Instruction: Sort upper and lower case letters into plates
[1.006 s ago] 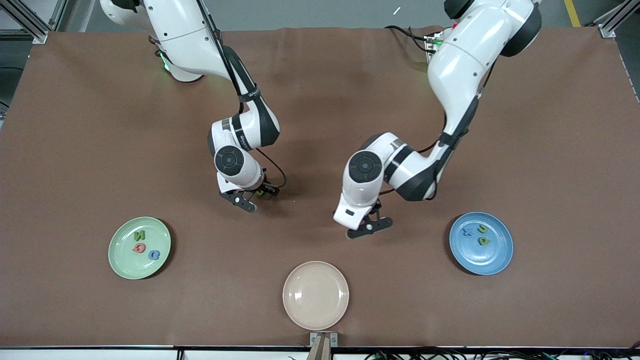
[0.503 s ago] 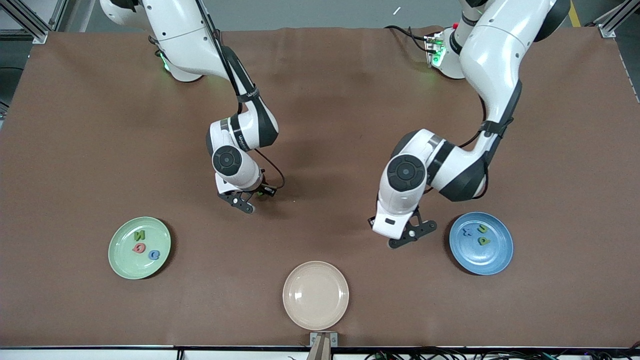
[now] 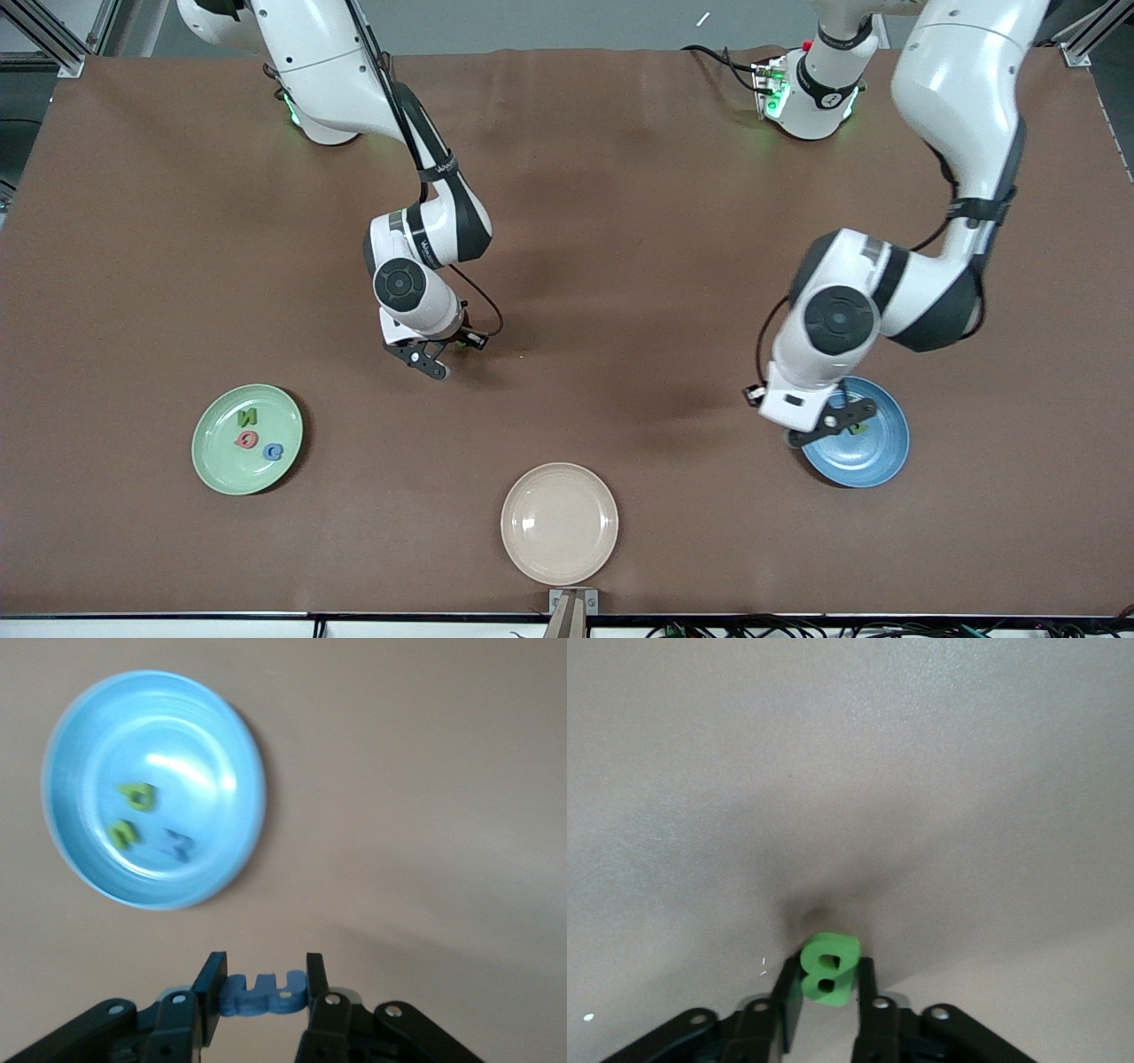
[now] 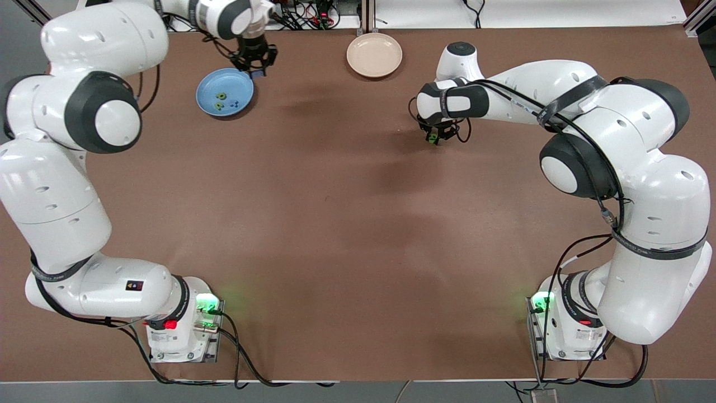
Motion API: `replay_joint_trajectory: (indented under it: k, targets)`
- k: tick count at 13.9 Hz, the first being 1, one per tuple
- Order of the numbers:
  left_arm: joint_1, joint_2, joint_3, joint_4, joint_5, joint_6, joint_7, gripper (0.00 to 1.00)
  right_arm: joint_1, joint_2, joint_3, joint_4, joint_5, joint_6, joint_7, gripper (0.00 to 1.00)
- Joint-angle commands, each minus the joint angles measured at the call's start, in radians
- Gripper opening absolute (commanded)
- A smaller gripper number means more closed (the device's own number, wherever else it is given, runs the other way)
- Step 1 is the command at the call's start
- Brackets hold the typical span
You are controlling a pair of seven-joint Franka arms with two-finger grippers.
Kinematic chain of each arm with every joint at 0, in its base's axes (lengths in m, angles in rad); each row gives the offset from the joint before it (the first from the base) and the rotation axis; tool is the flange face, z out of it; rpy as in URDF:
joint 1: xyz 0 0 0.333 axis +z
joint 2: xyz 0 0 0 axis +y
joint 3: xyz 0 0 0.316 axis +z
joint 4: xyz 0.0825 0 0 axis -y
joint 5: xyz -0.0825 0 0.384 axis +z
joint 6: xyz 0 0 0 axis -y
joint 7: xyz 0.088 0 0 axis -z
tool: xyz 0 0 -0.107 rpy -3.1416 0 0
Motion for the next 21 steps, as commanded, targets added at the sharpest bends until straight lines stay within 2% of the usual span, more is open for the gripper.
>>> replay_joint_trajectory:
  k: [1, 3, 5, 7, 8, 9, 10, 12, 13, 14, 16, 18, 20, 21]
  targets:
    - [0.102, -0.024, -0.008, -0.107, -0.004, 0.101, 0.073, 0.00, -0.005, -0.031, 0.002, -0.029, 0.007, 0.004, -0.002, 0.22]
    - [0.179, 0.008, -0.008, -0.131, -0.002, 0.160, 0.156, 0.01, -0.016, -0.034, -0.013, 0.006, 0.004, -0.011, -0.011, 0.12]
    - [0.233, 0.068, -0.008, -0.123, -0.004, 0.204, 0.202, 0.01, -0.019, -0.032, -0.076, 0.076, -0.025, -0.095, -0.077, 0.05]
    - [0.242, 0.103, -0.003, -0.102, -0.010, 0.239, 0.203, 0.06, -0.046, -0.026, -0.153, 0.170, -0.057, -0.207, -0.216, 0.05]
    - [0.239, 0.111, -0.001, -0.086, -0.008, 0.240, 0.205, 0.24, -0.080, -0.023, -0.170, 0.207, -0.085, -0.223, -0.305, 0.05]
    - [0.239, 0.112, 0.000, -0.074, -0.005, 0.240, 0.207, 0.63, -0.124, -0.020, -0.173, 0.232, -0.140, -0.223, -0.392, 0.05]
    - [0.242, 0.108, 0.000, -0.062, -0.004, 0.238, 0.210, 0.99, -0.169, -0.017, -0.171, 0.249, -0.206, -0.220, -0.455, 0.05]
    - [0.242, 0.085, -0.006, -0.040, -0.002, 0.203, 0.255, 1.00, -0.227, -0.008, -0.170, 0.264, -0.328, -0.212, -0.552, 0.05]
    - [0.232, 0.041, -0.006, -0.017, -0.002, 0.136, 0.265, 1.00, -0.259, -0.002, -0.170, 0.266, -0.382, -0.202, -0.606, 0.06]
    - [0.228, -0.002, -0.008, 0.030, -0.001, 0.038, 0.268, 1.00, -0.296, 0.000, -0.168, 0.269, -0.405, -0.180, -0.649, 0.07]
    - [0.245, -0.076, -0.018, 0.101, -0.014, -0.070, 0.285, 1.00, -0.338, 0.023, -0.165, 0.266, -0.403, -0.133, -0.706, 0.11]
    - [0.256, -0.165, -0.021, 0.101, -0.019, -0.099, 0.331, 1.00, -0.356, 0.046, -0.157, 0.264, -0.390, -0.112, -0.708, 0.32]
    - [0.274, -0.245, -0.021, 0.103, -0.075, -0.194, 0.354, 1.00, -0.364, 0.057, -0.156, 0.259, -0.390, -0.085, -0.708, 0.67]
    - [0.296, -0.277, -0.023, 0.103, -0.133, -0.228, 0.387, 1.00, -0.368, 0.057, -0.156, 0.258, -0.390, -0.068, -0.708, 0.80]
